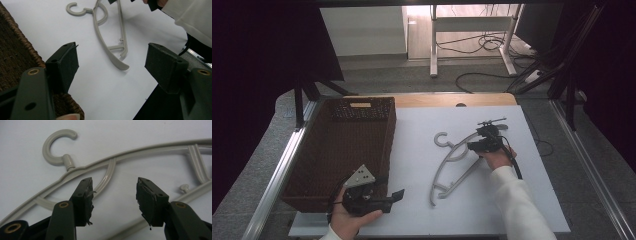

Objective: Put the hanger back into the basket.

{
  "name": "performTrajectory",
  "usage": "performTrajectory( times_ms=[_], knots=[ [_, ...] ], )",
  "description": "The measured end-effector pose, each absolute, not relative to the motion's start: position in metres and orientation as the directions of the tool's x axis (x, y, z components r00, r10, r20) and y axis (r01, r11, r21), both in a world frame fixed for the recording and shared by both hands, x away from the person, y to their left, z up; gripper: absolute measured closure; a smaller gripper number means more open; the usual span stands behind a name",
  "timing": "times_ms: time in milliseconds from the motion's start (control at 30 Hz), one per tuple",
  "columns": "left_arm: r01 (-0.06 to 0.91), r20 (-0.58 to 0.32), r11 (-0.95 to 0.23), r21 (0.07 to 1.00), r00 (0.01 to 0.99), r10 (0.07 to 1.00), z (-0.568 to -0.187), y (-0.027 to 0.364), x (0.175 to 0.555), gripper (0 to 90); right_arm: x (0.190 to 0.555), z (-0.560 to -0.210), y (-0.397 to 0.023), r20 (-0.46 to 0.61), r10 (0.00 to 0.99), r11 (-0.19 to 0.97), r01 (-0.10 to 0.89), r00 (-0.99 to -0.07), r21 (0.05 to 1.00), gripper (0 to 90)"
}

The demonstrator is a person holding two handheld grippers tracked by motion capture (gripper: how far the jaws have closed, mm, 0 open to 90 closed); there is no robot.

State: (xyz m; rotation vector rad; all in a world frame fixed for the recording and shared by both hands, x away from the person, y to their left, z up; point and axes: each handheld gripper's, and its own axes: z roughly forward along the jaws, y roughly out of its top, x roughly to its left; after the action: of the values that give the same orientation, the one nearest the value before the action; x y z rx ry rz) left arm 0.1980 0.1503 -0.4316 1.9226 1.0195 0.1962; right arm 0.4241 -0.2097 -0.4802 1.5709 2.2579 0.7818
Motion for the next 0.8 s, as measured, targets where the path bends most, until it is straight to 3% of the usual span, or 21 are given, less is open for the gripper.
performTrajectory(
  times_ms=[500,800],
  knots=[
    [0.572,-0.255,-0.234,0.786,0.645,0.72,-0.432,0.151,0.198,26.0,0.451,-0.5,-0.19,0.07,0.946,0.24,0.83,-0.316,0.503,56.9],
    [0.566,-0.245,-0.236,0.79,0.644,0.724,-0.431,0.15,0.197,25.9,0.452,-0.503,-0.184,0.048,0.95,0.245,0.833,-0.308,0.495,72.9]
  ],
)
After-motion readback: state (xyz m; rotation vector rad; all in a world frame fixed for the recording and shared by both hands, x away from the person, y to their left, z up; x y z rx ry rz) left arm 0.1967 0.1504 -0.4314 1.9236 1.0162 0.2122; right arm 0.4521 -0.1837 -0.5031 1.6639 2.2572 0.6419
